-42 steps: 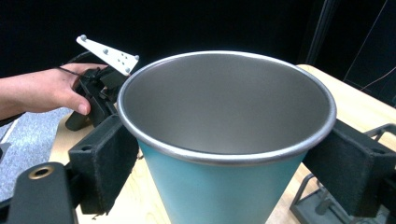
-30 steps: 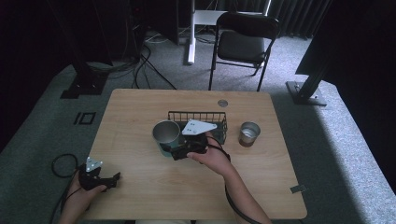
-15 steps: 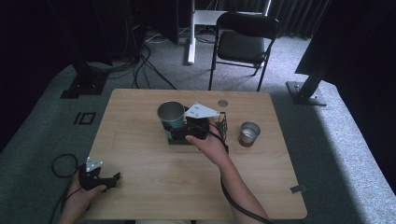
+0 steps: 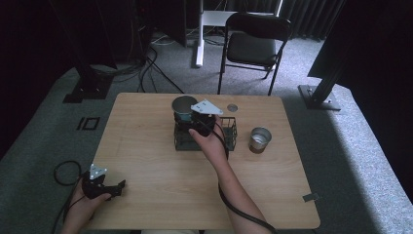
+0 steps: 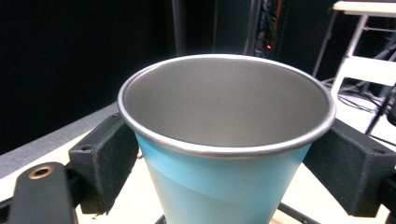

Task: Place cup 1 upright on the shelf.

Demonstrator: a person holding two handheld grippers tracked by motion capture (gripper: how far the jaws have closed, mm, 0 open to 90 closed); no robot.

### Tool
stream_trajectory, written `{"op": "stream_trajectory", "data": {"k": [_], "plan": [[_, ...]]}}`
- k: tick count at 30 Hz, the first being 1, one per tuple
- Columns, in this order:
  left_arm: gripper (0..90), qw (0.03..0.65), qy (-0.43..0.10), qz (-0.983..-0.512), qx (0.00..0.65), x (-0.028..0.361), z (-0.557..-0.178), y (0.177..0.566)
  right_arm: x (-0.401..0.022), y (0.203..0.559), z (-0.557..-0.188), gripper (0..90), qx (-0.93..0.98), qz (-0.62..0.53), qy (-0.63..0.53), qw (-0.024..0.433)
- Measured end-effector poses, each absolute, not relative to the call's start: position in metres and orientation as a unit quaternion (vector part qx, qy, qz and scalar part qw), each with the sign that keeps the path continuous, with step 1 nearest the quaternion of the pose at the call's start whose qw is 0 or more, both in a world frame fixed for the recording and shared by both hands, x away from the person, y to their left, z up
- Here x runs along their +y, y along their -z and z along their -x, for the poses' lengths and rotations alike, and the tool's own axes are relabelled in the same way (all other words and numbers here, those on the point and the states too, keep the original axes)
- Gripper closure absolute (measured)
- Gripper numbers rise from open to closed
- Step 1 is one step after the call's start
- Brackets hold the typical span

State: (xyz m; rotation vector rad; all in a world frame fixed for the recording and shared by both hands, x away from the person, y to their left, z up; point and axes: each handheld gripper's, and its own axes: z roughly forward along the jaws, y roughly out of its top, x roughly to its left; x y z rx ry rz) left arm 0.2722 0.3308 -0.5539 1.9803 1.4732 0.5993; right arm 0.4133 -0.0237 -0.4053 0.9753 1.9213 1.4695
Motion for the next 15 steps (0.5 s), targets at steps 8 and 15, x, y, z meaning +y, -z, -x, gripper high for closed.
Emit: {"op": "stream_trajectory", "data": {"k": [8, 15], "plan": [[2.5, 0.296, -0.225, -0.745, 0.554, 0.331, -0.272, 0.554, -0.014, 0.425, -0.425, 13.1, 0.71, -0.387, -0.521, 0.273], [2.5, 0.296, -0.224, -0.745, 0.554, 0.331, -0.272, 0.554, -0.011, 0.449, -0.432, 13.1, 0.701, -0.411, -0.515, 0.272]]}}
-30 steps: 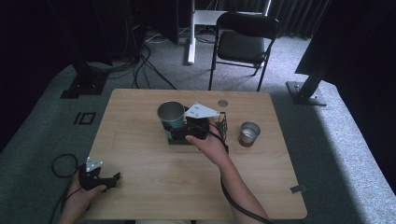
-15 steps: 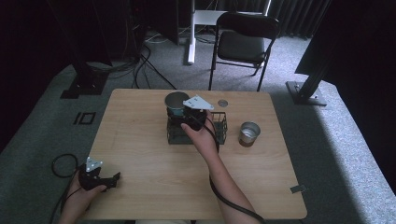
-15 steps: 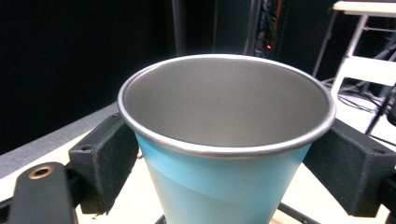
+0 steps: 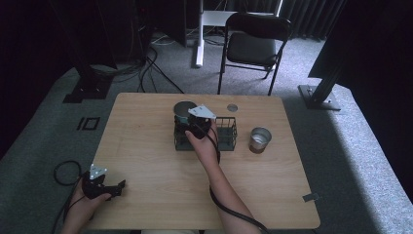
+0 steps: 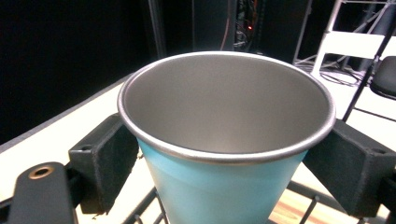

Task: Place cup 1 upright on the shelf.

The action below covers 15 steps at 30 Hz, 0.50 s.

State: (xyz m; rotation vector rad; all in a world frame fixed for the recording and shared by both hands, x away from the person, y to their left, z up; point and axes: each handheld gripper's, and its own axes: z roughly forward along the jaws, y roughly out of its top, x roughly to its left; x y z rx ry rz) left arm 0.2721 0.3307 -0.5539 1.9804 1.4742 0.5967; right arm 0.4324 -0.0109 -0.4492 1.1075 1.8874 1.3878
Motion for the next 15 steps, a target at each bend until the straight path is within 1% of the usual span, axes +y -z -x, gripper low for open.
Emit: {"op": "stream_trajectory", "data": {"k": [9, 15], "plan": [[2.5, 0.296, -0.224, -0.745, 0.554, 0.331, -0.272, 0.554, -0.007, 0.466, -0.434, 13.0, 0.701, -0.422, -0.512, 0.261], [2.5, 0.296, -0.225, -0.745, 0.554, 0.331, -0.272, 0.554, -0.008, 0.472, -0.433, 13.0, 0.697, -0.42, -0.515, 0.27]]}}
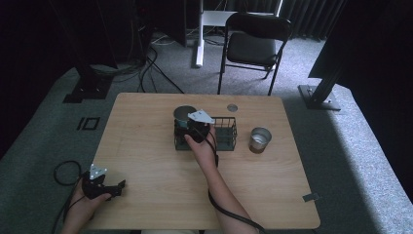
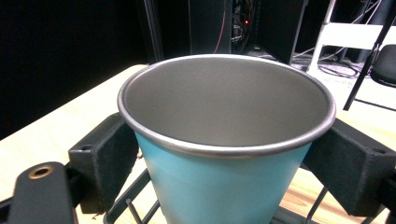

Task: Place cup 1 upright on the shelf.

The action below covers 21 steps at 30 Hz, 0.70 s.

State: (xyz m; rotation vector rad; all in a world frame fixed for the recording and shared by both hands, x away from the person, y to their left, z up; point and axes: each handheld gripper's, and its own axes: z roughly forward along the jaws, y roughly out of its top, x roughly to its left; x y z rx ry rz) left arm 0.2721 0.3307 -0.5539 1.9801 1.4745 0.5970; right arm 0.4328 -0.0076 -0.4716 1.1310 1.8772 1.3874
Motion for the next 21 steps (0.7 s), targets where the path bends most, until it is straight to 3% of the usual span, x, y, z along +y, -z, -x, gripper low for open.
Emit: {"op": "stream_trajectory", "data": {"k": [21], "plan": [[2.5, 0.296, -0.225, -0.744, 0.555, 0.331, -0.272, 0.554, -0.019, 0.473, -0.423, 11.8, 0.714, -0.394, -0.516, 0.263]]}}
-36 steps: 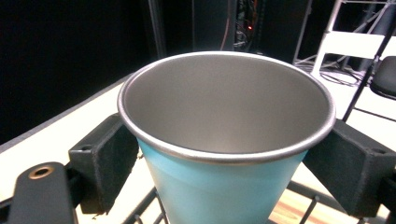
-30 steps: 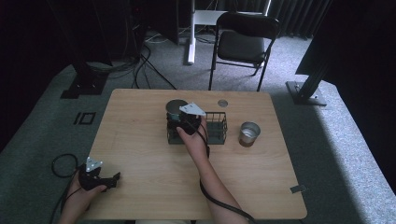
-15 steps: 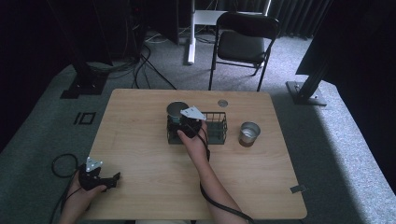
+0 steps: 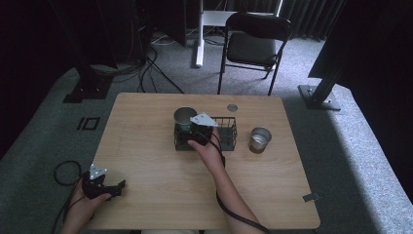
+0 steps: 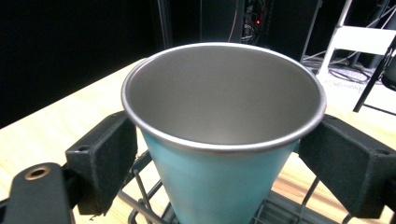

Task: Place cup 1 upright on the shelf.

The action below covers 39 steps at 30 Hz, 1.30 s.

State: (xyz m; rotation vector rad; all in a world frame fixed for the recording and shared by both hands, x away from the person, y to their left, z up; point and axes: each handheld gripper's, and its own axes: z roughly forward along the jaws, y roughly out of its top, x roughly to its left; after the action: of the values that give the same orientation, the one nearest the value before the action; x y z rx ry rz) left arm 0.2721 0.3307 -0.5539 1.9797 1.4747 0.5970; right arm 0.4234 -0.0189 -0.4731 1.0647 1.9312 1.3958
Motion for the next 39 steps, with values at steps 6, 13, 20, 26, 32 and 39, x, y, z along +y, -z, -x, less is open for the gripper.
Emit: {"op": "stream_trajectory", "data": {"k": [6, 13, 20, 26, 32, 39], "plan": [[2.5, 0.296, -0.224, -0.745, 0.555, 0.331, -0.272, 0.554, -0.024, 0.472, -0.417, 11.8, 0.724, -0.381, -0.514, 0.257], [2.5, 0.296, -0.224, -0.745, 0.555, 0.331, -0.272, 0.554, -0.031, 0.472, -0.411, 11.8, 0.727, -0.381, -0.512, 0.252], [2.5, 0.296, -0.224, -0.745, 0.555, 0.331, -0.272, 0.554, -0.041, 0.472, -0.408, 11.8, 0.727, -0.383, -0.509, 0.256], [2.5, 0.296, -0.224, -0.744, 0.555, 0.331, -0.272, 0.554, -0.048, 0.471, -0.404, 11.8, 0.724, -0.385, -0.513, 0.254], [2.5, 0.296, -0.224, -0.744, 0.555, 0.331, -0.272, 0.554, -0.058, 0.469, -0.397, 11.8, 0.727, -0.377, -0.511, 0.26], [2.5, 0.296, -0.224, -0.745, 0.555, 0.331, -0.272, 0.554, -0.069, 0.468, -0.387, 11.8, 0.729, -0.373, -0.514, 0.254]]}}
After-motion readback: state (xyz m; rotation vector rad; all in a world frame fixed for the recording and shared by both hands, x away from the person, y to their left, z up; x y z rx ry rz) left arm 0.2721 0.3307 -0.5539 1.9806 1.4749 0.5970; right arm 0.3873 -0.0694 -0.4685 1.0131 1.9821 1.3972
